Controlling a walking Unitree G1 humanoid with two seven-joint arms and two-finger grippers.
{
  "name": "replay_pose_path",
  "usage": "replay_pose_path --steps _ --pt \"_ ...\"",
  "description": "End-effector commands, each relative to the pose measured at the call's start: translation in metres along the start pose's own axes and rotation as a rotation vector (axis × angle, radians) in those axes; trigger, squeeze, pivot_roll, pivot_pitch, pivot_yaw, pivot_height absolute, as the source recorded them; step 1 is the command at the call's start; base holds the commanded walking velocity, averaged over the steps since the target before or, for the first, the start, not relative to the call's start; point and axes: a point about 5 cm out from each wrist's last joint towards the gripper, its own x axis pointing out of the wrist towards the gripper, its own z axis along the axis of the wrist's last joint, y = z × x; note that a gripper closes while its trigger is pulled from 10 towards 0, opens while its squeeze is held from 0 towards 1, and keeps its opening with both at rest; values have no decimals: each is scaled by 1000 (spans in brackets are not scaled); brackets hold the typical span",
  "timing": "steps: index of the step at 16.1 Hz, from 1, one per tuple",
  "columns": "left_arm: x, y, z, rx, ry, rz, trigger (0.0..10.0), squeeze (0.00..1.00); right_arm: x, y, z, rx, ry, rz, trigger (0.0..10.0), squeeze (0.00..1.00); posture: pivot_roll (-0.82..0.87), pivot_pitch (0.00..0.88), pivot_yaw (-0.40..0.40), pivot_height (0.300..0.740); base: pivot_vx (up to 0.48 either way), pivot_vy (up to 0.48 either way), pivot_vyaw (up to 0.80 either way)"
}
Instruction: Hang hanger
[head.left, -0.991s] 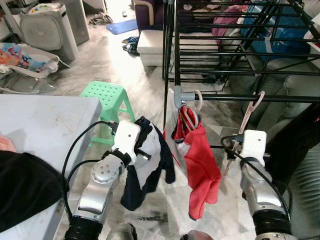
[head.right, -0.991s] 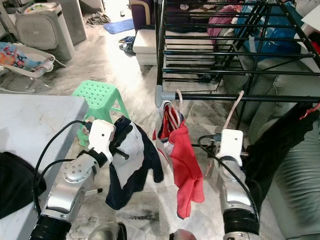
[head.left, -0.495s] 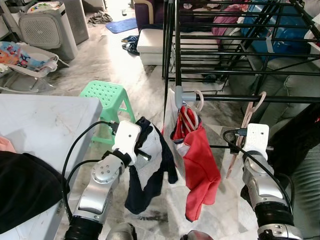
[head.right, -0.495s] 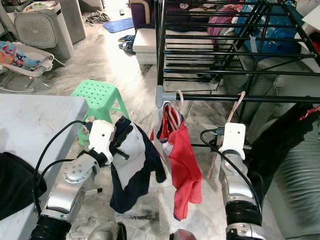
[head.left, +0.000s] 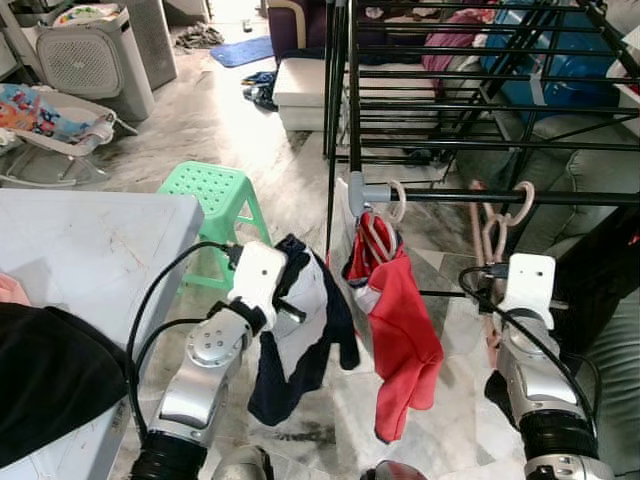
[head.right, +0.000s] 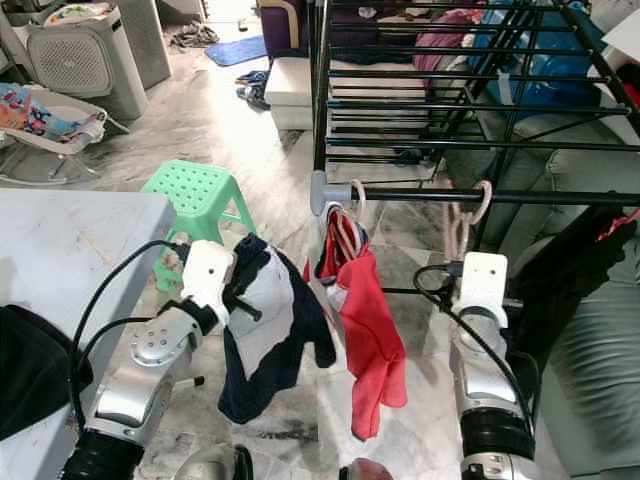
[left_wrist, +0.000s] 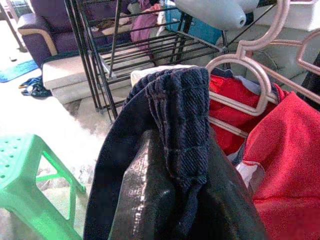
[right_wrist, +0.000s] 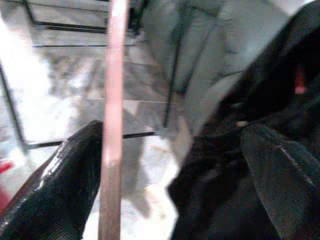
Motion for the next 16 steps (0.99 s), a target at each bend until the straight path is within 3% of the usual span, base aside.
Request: replay_pose_path --steps 1,6,9,11,13,16 --pt "3 1 5 24 -12 -7 10000 0 1 9 4 19 5 62 10000 0 -19 15 23 740 0 0 0" --pt "3 1 5 29 -11 -5 10000 0 6 10 5 9 26 118 10000 0 -15 11 19 740 0 0 0" --pt "3 0 4 29 -7 -6 10000 0 3 -11 2 -45 15 -33 10000 0 -14 8 16 740 0 0 0" --pt "3 0 4 29 -3 -7 10000 0 -7 -21 11 -36 -79 -89 10000 0 -24 9 20 740 0 0 0" --pt "4 -1 3 31 3 -18 10000 0 -14 -20 13 -25 -108 -76 10000 0 -29 8 24 740 0 0 0" --pt "6 -2 2 33 10 -28 10000 0 -24 -1 23 5 -177 68 10000 0 -38 9 30 740 0 0 0"
